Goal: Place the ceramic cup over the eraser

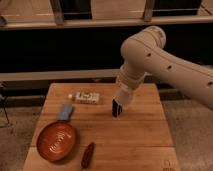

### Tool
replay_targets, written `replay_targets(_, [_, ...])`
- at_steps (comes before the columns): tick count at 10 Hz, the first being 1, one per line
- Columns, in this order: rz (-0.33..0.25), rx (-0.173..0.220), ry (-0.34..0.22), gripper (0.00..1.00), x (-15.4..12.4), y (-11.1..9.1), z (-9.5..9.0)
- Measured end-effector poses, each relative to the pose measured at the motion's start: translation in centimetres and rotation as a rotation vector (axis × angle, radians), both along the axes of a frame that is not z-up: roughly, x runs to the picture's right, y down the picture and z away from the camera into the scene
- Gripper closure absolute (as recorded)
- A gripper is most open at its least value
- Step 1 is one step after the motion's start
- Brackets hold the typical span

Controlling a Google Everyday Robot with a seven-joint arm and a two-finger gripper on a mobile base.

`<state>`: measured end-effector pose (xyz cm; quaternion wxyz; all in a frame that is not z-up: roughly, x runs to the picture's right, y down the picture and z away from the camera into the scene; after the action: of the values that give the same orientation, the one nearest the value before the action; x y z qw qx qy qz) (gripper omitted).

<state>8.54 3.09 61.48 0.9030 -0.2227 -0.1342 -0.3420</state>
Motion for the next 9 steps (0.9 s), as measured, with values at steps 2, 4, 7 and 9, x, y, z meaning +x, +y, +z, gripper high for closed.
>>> replay_targets(2, [-0.025,-0.016,-0.019,1.0,-1.1,-0.1,0.6])
replay_targets(4, [-0.037,-0.038,-0.035,1.0,-2.1,0.1,1.6])
replay_targets(7, [-0.035,-0.076,-0.039,1.0,-2.3,0.5,4.5])
replay_targets(9, [-0.035,-0.104,-0.04,1.0,-2.6,0.9,6.6])
